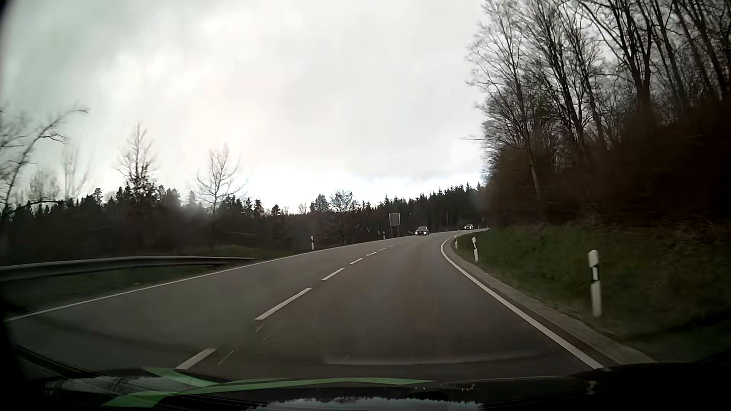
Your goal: Follow the waypoints while adhering to traffic rules and regulations
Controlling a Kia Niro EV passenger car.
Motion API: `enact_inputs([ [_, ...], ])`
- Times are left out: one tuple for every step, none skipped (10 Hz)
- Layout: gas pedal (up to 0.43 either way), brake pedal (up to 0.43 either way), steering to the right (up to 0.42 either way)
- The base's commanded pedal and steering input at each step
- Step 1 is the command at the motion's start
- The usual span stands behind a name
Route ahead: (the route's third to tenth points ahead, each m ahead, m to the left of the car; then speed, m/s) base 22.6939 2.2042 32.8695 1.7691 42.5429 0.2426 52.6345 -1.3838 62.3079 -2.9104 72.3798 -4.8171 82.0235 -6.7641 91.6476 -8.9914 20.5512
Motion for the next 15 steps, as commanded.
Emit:
enact_inputs([
  [0.24,0.0,0.014],
  [0.24,0.0,0.014],
  [0.24,0.0,0.014],
  [0.24,0.0,0.014],
  [0.24,0.0,0.014],
  [0.24,0.0,0.014],
  [0.24,0.0,0.014],
  [0.24,0.0,0.014],
  [0.24,0.0,0.015],
  [0.24,0.0,0.015],
  [0.24,0.0,0.015],
  [0.24,0.0,0.015],
  [0.24,0.0,0.015],
  [0.24,0.0,0.015],
  [0.24,0.0,0.016],
])
